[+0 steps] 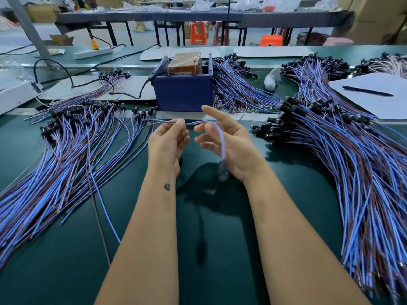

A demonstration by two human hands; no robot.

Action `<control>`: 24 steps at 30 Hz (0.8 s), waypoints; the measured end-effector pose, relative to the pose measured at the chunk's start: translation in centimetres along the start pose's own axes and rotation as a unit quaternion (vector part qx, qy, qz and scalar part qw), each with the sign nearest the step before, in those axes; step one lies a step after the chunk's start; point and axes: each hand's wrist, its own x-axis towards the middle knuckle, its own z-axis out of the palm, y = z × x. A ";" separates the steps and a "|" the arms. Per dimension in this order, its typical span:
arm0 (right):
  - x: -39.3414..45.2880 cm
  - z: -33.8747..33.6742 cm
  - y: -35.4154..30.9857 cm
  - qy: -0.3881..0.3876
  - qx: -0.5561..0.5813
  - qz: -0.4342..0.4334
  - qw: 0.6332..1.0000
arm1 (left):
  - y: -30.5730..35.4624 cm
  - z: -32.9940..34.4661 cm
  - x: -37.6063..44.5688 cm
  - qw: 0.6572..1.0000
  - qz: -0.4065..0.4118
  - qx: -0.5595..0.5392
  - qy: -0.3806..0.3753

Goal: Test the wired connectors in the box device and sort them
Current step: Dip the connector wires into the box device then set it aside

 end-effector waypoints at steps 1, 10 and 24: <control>0.1 -0.1 -0.1 0.026 0.017 -0.010 0.999 | -0.2 0.0 0.0 1.000 0.011 0.011 0.001; 0.3 -1.4 -0.3 0.269 -0.208 -0.037 0.940 | -2.7 3.0 -3.1 0.879 0.149 0.379 -0.246; -3.3 -7.8 -10.0 0.290 -0.570 0.079 0.765 | -5.0 5.1 -6.2 0.769 0.210 0.448 -0.403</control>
